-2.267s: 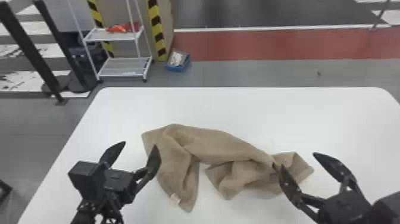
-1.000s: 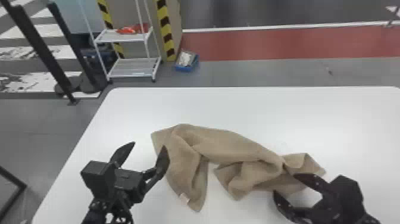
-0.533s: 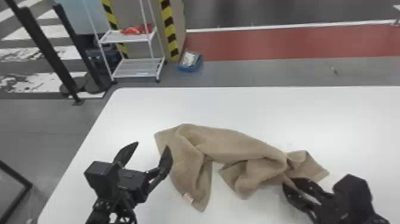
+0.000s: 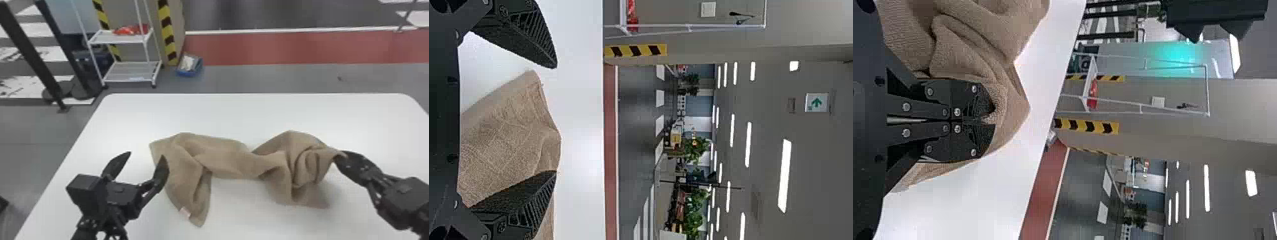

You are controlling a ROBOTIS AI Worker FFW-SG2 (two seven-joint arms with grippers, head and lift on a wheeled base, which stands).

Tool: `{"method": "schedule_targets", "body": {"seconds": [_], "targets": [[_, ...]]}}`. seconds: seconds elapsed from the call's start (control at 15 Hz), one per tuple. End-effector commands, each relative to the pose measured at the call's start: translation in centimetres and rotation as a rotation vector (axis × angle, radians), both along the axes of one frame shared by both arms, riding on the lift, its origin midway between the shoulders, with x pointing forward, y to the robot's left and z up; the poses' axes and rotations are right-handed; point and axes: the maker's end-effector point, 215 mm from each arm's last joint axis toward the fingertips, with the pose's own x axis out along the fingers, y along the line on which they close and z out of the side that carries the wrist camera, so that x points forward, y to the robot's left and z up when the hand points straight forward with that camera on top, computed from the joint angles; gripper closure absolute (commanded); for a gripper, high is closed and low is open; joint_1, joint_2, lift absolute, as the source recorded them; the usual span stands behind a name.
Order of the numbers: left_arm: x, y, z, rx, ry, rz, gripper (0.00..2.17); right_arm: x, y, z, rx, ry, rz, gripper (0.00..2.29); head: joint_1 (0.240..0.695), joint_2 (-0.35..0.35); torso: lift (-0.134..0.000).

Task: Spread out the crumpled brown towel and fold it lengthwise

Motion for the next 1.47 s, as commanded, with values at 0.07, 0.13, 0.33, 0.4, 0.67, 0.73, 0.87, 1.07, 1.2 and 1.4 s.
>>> {"method": "schedule_targets", "body": {"seconds": [0.07, 0.13, 0.33, 0.4, 0.67, 0.73, 0.87, 1.07, 1.2, 1.4], "targets": [[0.1, -0.3, 0.2, -0.007, -0.004, -0.003, 0.14, 2.3, -9.0, 1.2, -0.012, 0.045, -0.154, 1.36, 0.695, -0.008, -0.124], [0.2, -0.4, 0.1, -0.008, -0.002, -0.004, 0.14, 2.5, -9.7, 0.8, -0.01, 0.055, -0.162, 1.36, 0.695, -0.035, -0.124], [0.2, -0.5, 0.5, -0.006, -0.008, -0.007, 0.14, 3.1, -12.3, 1.3, 0.118, 0.054, -0.224, 1.36, 0.695, -0.115, -0.124], [0.1, -0.5, 0.4, -0.007, -0.005, -0.007, 0.14, 2.8, -12.9, 1.8, 0.227, 0.051, -0.217, 1.36, 0.695, -0.128, -0.124], [0.0, -0.3, 0.2, -0.004, 0.001, -0.005, 0.14, 3.0, -11.2, 3.2, 0.663, 0.089, -0.121, 1.36, 0.695, -0.144, -0.124], [0.0, -0.4, 0.2, -0.003, 0.001, -0.008, 0.14, 4.2, -11.8, 2.4, 0.673, 0.095, -0.152, 1.36, 0.695, -0.14, -0.124], [0.0, -0.6, 0.1, -0.004, 0.001, -0.011, 0.14, 7.3, -12.6, -0.5, 0.55, 0.093, -0.264, 1.35, 0.695, -0.139, -0.124], [0.0, -0.6, 0.1, -0.004, 0.001, -0.011, 0.14, 8.1, -12.4, -7.9, 0.312, 0.275, -0.412, 0.03, 0.695, -0.156, -0.124], [0.0, -0.6, 0.1, -0.004, 0.003, -0.011, 0.14, 6.6, -12.4, -11.4, 0.195, 0.42, -0.455, 0.0, 0.695, -0.153, -0.124], [-0.1, -0.4, -0.1, -0.005, 0.006, -0.008, 0.14, 5.5, -14.4, -7.0, 0.114, 0.296, -0.459, 0.05, 0.695, -0.147, -0.124]]}}
